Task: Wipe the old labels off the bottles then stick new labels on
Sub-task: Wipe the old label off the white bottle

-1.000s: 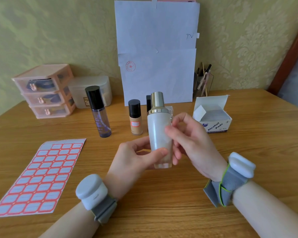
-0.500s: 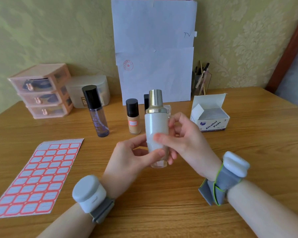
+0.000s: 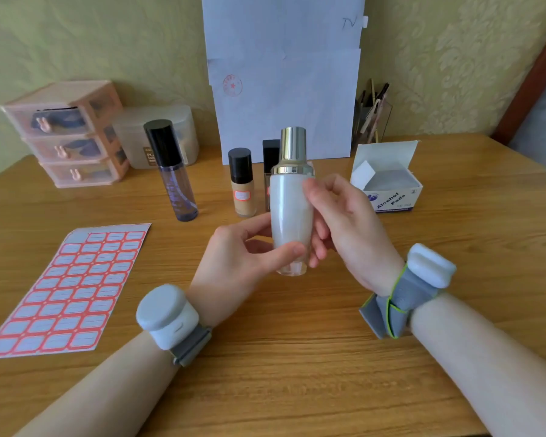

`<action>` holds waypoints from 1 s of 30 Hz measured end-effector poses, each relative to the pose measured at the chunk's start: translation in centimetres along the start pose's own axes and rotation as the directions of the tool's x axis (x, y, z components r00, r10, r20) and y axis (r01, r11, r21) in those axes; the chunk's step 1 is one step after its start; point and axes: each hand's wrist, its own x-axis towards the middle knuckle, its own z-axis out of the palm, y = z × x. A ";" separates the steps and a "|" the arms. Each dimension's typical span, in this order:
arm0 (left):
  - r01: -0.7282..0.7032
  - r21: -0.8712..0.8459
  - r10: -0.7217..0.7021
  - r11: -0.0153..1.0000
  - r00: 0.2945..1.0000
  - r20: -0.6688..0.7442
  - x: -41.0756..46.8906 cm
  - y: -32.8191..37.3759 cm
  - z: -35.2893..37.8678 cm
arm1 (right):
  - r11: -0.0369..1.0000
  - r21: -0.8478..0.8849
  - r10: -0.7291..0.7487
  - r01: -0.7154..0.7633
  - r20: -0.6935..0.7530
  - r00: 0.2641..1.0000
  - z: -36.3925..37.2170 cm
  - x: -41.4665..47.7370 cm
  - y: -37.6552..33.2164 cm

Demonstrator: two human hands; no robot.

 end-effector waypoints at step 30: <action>0.091 -0.119 -0.085 0.989 0.995 0.054 0.5 -0.4 -0.3 | 0.998 0.059 0.030 -0.038 0.133 0.991 0.1 -0.2 -0.6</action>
